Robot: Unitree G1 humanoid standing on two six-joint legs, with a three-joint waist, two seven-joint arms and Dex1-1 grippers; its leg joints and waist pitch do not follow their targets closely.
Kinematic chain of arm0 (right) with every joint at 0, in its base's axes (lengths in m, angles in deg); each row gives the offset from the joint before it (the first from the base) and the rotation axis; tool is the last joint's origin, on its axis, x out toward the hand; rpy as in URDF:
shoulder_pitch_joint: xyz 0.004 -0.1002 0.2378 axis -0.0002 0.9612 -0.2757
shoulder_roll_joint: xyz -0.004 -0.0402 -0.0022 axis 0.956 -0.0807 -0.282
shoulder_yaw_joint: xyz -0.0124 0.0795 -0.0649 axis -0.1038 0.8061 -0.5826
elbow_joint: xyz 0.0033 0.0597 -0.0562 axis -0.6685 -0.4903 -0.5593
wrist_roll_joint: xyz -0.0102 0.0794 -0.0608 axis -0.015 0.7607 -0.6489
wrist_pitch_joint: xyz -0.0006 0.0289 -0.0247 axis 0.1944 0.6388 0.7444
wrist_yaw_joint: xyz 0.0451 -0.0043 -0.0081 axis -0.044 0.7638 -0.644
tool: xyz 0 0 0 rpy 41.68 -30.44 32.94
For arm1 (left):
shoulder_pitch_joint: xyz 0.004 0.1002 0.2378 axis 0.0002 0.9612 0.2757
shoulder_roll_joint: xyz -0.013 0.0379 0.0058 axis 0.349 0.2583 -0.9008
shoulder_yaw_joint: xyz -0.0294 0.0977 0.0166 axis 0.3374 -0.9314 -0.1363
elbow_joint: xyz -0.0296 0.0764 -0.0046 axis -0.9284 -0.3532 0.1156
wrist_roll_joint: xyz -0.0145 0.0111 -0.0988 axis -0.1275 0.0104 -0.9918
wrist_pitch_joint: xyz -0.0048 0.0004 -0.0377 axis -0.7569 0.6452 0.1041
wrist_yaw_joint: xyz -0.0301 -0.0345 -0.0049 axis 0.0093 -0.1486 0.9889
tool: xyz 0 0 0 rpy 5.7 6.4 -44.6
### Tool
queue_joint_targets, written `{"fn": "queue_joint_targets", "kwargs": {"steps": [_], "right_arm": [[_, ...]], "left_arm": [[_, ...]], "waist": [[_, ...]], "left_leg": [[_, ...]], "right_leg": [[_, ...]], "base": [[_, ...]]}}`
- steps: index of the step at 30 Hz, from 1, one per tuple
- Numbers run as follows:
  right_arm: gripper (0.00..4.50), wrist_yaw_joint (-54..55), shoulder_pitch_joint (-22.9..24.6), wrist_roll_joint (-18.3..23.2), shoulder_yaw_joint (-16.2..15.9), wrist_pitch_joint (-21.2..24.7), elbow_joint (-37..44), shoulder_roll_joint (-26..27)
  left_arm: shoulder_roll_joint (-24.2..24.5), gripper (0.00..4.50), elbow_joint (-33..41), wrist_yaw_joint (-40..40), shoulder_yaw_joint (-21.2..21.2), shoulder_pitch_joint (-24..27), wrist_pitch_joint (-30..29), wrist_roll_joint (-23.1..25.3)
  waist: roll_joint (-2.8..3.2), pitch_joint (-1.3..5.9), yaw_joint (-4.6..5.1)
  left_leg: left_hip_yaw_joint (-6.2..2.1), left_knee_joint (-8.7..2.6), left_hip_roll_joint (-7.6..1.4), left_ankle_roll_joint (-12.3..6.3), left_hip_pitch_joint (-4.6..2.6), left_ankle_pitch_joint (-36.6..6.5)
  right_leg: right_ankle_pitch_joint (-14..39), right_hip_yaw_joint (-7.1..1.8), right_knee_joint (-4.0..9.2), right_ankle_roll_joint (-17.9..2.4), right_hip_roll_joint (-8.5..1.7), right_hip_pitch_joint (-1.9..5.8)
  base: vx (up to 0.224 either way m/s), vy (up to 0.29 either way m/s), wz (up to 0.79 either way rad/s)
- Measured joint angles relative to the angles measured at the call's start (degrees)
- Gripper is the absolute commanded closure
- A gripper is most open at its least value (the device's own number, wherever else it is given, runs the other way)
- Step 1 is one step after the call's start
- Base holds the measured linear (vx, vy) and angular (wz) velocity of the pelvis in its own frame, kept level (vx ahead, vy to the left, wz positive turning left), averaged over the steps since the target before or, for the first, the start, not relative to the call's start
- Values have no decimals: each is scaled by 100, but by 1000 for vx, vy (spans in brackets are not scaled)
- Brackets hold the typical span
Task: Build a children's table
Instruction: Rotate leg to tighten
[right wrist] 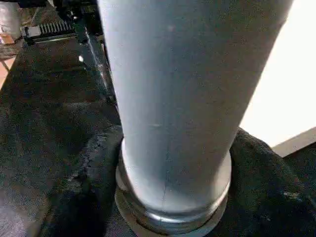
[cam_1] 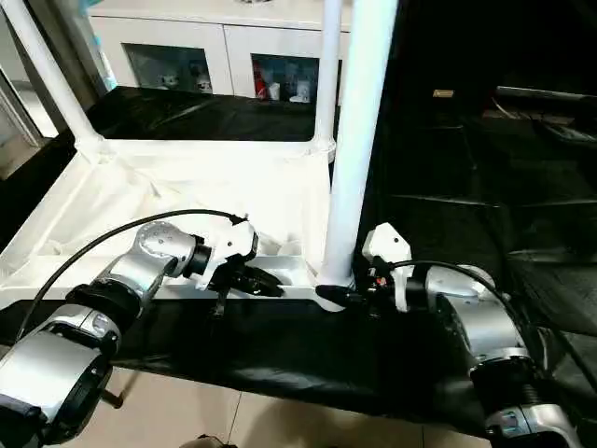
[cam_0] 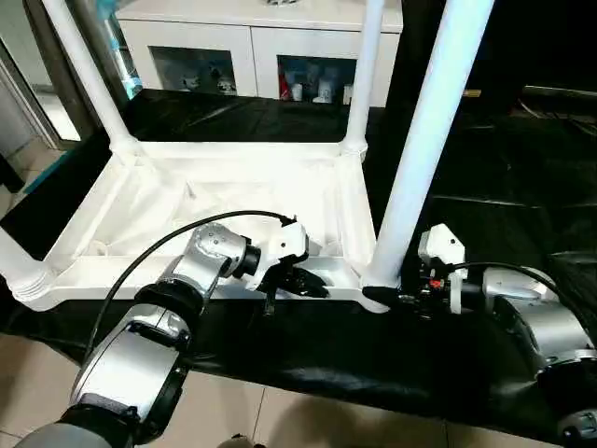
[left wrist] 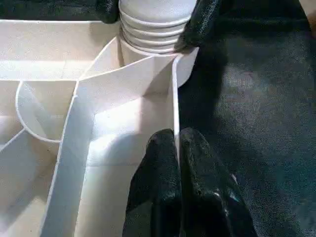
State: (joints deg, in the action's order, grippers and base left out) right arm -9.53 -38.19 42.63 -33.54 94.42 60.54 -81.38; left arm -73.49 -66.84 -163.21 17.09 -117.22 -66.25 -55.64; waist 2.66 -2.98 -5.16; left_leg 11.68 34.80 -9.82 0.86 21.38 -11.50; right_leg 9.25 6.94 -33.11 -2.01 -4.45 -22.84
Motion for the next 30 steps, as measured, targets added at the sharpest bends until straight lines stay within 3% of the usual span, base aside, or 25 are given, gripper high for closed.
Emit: {"fn": "queue_joint_targets", "kwargs": {"steps": [1, 7, 10, 14, 18, 20, 21, 24, 26, 30], "right_arm": [[170, 4, 7, 6, 1, 0, 0, 3], [180, 778, 69, -74, 152, -10, -93, 298], [180, 1583, -39, -194, 332, -101, -385, 656], [181, 3565, -423, -434, 702, -159, -1025, 1447], [181, 4393, -624, -491, 817, -176, -1303, 1829], [181, 4543, -670, -536, 833, -240, -1387, 1910], [111, 4548, -674, -556, 847, -287, -1423, 1927], [109, 4481, -669, -554, 890, -401, -1520, 1970], [84, 4361, -667, -543, 897, -456, -1529, 1943], [73, 3583, -586, -451, 811, -400, -1402, 1611]], "left_arm": [[0, 450, 4, 0, 0, 4, 0, 1], [-72, 450, -40, 668, 7, 14, 75, 118], [-195, 450, -165, 1327, 51, -22, 52, 152], [-678, 450, -452, 2775, 104, -246, -258, 330], [-918, 450, -530, 3270, 194, -282, -410, 341], [-944, 450, -569, 3346, 196, -298, -420, 342], [-946, 450, -580, 3350, 196, -303, -420, 342], [-945, 450, -583, 3282, 199, -313, -419, 343], [-933, 450, -583, 3213, 208, -317, -416, 342], [-881, 450, -567, 2939, 242, -321, -401, 325]], "waist": [[0, 0, 0], [-3, 1, 15], [-6, 4, 56], [-5, 6, 187], [1, 10, 203], [2, 12, 214], [2, 12, 218], [3, 12, 225], [3, 12, 226], [2, 11, 210]], "left_leg": [[0, 0, 0, 0, 0, 0], [1, 3, 0, 2, -2, 0], [2, 2, 1, 15, -11, -7], [2, 4, 7, 40, -21, -9], [2, -5, 7, 39, -42, -9], [2, -5, 7, 39, -44, -9], [2, -4, 7, 39, -46, -9], [2, -4, 8, 39, -43, -9], [2, -5, 8, 39, -41, -9], [2, -11, 8, 25, -36, -2]], "right_leg": [[0, 0, 0, 0, 0, 0], [0, 0, 0, 1, 0, 3], [4, -4, 2, 9, 0, 7], [5, -8, 4, 14, -4, 20], [8, -6, 6, 18, -3, 39], [8, -6, 6, 18, -4, 43], [8, -6, 7, 18, -4, 45], [8, -6, 9, 18, -4, 46], [8, -6, 10, 18, -4, 45], [7, -5, 9, 16, -4, 40]], "base": [[0, 0, 0], [0, 0, 0], [0, 0, 0], [0, 0, 0], [0, 0, 0], [0, 0, 0], [0, 0, 0], [0, 0, 0], [0, 0, 0], [0, 0, 0]]}}
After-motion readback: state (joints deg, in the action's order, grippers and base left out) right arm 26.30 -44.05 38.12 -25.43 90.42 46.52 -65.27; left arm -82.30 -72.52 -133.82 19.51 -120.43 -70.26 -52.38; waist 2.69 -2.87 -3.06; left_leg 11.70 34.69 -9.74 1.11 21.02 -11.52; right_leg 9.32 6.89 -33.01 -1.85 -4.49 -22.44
